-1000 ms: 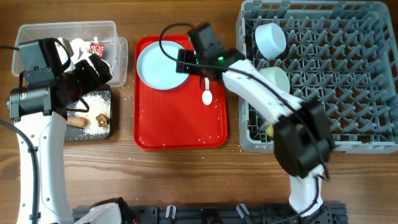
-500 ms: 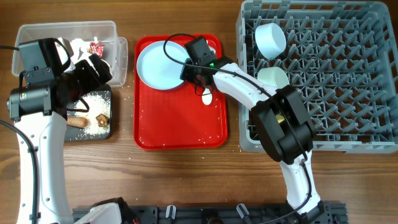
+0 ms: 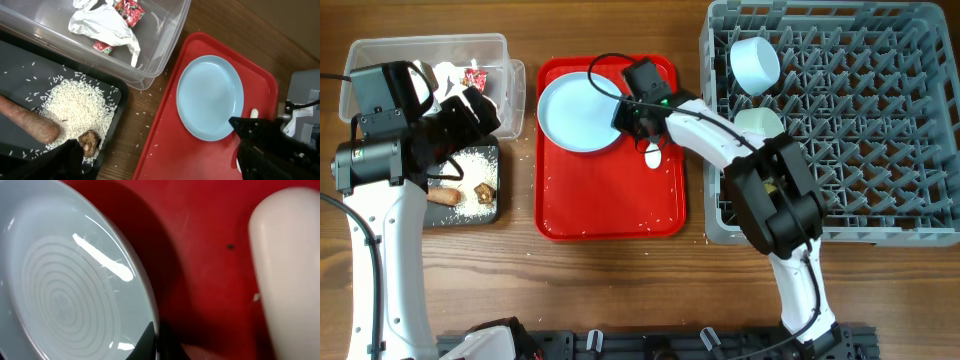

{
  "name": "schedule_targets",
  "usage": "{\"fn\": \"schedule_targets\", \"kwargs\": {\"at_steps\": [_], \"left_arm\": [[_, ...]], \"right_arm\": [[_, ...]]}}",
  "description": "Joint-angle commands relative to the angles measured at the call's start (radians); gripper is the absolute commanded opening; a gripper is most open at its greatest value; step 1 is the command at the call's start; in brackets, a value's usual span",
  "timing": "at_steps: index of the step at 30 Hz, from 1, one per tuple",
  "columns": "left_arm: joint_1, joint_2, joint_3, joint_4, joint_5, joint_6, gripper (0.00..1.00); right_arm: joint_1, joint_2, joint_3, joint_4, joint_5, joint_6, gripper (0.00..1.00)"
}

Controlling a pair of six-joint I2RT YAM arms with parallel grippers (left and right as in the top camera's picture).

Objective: Sort waste into correct bins and load items into the dishwasher rack
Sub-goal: 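Reach right gripper to red tray and grasp light-blue plate edge, then carry light-blue plate with right gripper and stand it in the rack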

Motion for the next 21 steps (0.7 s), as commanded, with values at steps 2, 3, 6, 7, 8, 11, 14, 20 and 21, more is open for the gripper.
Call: {"fn": "schedule_targets", "kwargs": {"at_steps": [2, 3, 6, 7, 8, 11, 14, 20, 21], "left_arm": [[0.003, -0.003, 0.018, 0.002, 0.001, -0.001, 1.0], [0.003, -0.003, 0.018, 0.002, 0.001, -0.001, 1.0], [0.003, -0.003, 0.018, 0.002, 0.001, -0.001, 1.0], [0.003, -0.003, 0.018, 0.002, 0.001, -0.001, 1.0], [0.003, -0.003, 0.018, 0.002, 0.001, -0.001, 1.0], [0.003, -0.003, 0.018, 0.002, 0.001, -0.001, 1.0], [0.003, -0.003, 0.018, 0.002, 0.001, -0.001, 1.0], [0.003, -0.003, 0.018, 0.002, 0.001, -0.001, 1.0], [0.003, -0.003, 0.018, 0.002, 0.001, -0.001, 1.0]], "right_arm": [[-0.072, -0.053, 0.032, -0.007, -0.068, -0.15, 0.04], [-0.079, -0.077, 0.032, -0.007, -0.067, -0.188, 0.04], [-0.085, -0.192, 0.032, 0.013, -0.056, -0.323, 0.04], [-0.085, -0.232, 0.032, 0.009, -0.041, -0.372, 0.04], [-0.085, -0.282, 0.032, -0.011, 0.003, -0.417, 0.04], [-0.085, -0.43, 0.032, -0.116, 0.252, -0.495, 0.04], [-0.091, -0.557, 0.032, -0.214, 0.61, -0.499, 0.04], [-0.184, -0.702, 0.031, -0.408, 1.179, -0.584, 0.04], [-0.206, -0.702, 0.031, -0.431, 1.218, -0.631, 0.04]]}}
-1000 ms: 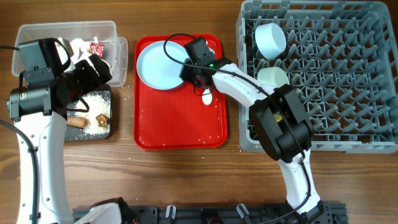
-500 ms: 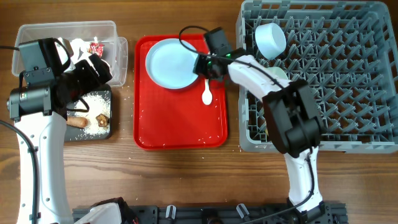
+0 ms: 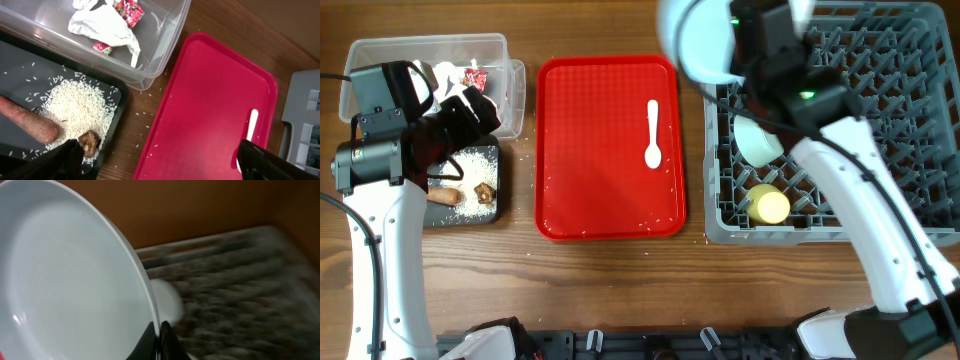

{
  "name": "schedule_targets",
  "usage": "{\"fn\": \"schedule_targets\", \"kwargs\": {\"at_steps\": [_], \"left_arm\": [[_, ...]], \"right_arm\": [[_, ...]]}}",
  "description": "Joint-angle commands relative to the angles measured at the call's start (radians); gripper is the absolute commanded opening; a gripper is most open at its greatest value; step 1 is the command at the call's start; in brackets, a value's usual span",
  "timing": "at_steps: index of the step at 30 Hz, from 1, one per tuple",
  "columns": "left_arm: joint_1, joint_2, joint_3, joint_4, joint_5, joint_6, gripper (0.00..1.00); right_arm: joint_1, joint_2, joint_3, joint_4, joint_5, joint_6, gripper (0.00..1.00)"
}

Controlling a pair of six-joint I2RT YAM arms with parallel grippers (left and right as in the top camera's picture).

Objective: Sort waste into correct bins and load items into the dishwasher rack
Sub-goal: 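Carry light-blue plate with right gripper and stand it in the rack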

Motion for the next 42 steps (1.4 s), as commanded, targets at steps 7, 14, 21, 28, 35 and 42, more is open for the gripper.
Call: {"fn": "schedule_targets", "kwargs": {"at_steps": [7, 14, 21, 28, 35, 42], "left_arm": [[0.003, -0.003, 0.018, 0.002, 0.002, -0.001, 1.0], [0.003, -0.003, 0.018, 0.002, 0.002, -0.001, 1.0], [0.003, -0.003, 0.018, 0.002, 0.002, -0.001, 1.0], [0.003, -0.003, 0.018, 0.002, 0.002, -0.001, 1.0], [0.003, -0.003, 0.018, 0.002, 0.002, -0.001, 1.0], [0.003, -0.003, 0.018, 0.002, 0.002, -0.001, 1.0]], "right_arm": [[-0.25, 0.019, -0.032, -0.053, 0.358, -0.483, 0.04], [-0.308, 0.125, -0.032, 0.034, 0.209, -0.827, 0.04], [-0.315, 0.277, -0.032, 0.065, 0.208, -0.937, 0.04], [-0.315, 0.314, -0.031, 0.084, 0.065, -0.837, 0.58], [-0.312, 0.231, -0.031, 0.055, 0.002, -0.63, 1.0], [-0.311, 0.075, -0.031, -0.058, -0.59, -0.439, 1.0]]}}
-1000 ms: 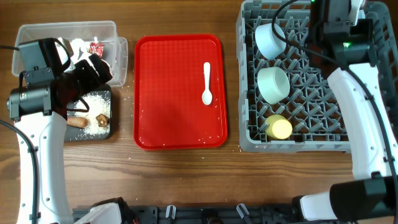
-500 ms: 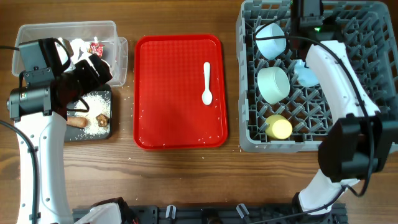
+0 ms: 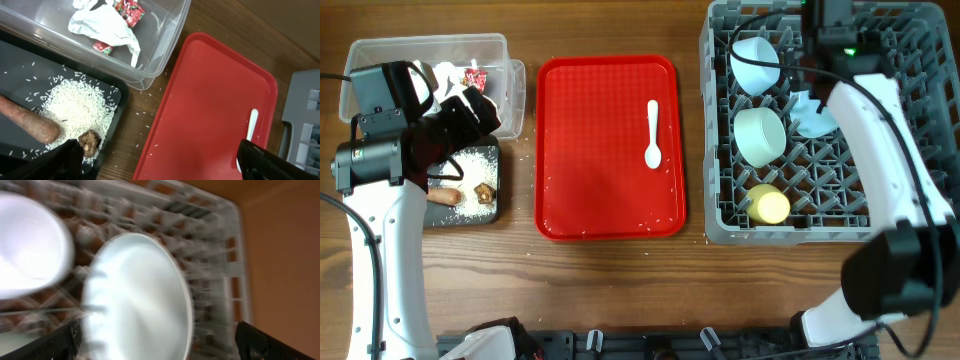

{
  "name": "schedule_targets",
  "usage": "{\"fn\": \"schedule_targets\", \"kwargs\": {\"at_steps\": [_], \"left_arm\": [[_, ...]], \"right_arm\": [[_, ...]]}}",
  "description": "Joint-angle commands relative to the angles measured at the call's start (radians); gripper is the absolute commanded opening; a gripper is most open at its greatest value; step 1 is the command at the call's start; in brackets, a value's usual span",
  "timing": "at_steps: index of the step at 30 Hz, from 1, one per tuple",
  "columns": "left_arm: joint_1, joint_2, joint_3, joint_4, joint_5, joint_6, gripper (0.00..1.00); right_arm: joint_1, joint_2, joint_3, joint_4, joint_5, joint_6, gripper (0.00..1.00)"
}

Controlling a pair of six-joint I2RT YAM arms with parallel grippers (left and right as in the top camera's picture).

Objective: Sort waste into correct bins and load items into the dishwasher rack
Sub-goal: 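Carry light-blue plate with right gripper and stand it in the rack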

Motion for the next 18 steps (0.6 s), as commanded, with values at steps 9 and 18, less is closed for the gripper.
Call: {"fn": "schedule_targets", "kwargs": {"at_steps": [9, 18], "left_arm": [[0.003, -0.003, 0.018, 0.002, 0.001, -0.001, 1.0], [0.003, -0.003, 0.018, 0.002, 0.001, -0.001, 1.0]], "right_arm": [[0.054, -0.062, -0.003, 0.115, -1.143, 0.298, 0.96], [0.346, 0.124, -0.003, 0.132, -0.64, 0.541, 0.75]]}}
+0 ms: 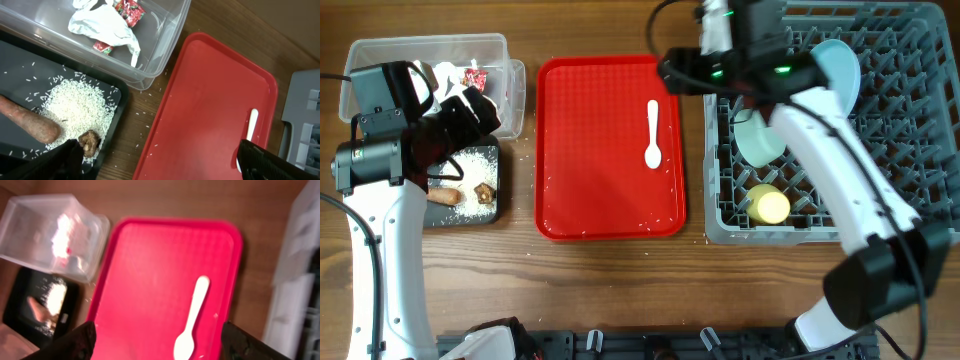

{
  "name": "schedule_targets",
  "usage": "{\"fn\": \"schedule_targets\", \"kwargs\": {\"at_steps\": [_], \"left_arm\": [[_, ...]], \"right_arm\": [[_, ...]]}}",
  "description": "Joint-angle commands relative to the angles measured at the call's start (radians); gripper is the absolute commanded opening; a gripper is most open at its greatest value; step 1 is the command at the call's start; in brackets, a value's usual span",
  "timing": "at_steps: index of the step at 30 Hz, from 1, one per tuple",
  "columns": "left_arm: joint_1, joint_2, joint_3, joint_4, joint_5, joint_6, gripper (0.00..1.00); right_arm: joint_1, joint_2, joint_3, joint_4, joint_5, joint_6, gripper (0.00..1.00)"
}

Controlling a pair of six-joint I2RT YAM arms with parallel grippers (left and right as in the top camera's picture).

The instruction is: Sort waste into correct bins and load items into the dishwasher rack

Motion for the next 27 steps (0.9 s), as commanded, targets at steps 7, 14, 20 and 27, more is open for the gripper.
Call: {"fn": "schedule_targets", "kwargs": {"at_steps": [7, 14, 20, 27], "left_arm": [[0.003, -0.003, 0.018, 0.002, 0.001, -0.001, 1.0], [0.003, -0.003, 0.018, 0.002, 0.001, -0.001, 1.0], [0.003, -0.003, 0.018, 0.002, 0.001, -0.001, 1.0], [0.003, -0.003, 0.018, 0.002, 0.001, -0.001, 1.0]], "right_arm": [[0.076, 0.298, -0.003, -0.012, 0.072, 0.063, 0.53], [0.08, 0.387, -0.003, -0.021, 0.053, 0.063, 0.49], [0.08, 0.42, -0.004, -0.034, 0.048, 0.054, 0.49], [0.082, 0.452, -0.004, -0.027, 0.027, 0.011, 0.4]]}}
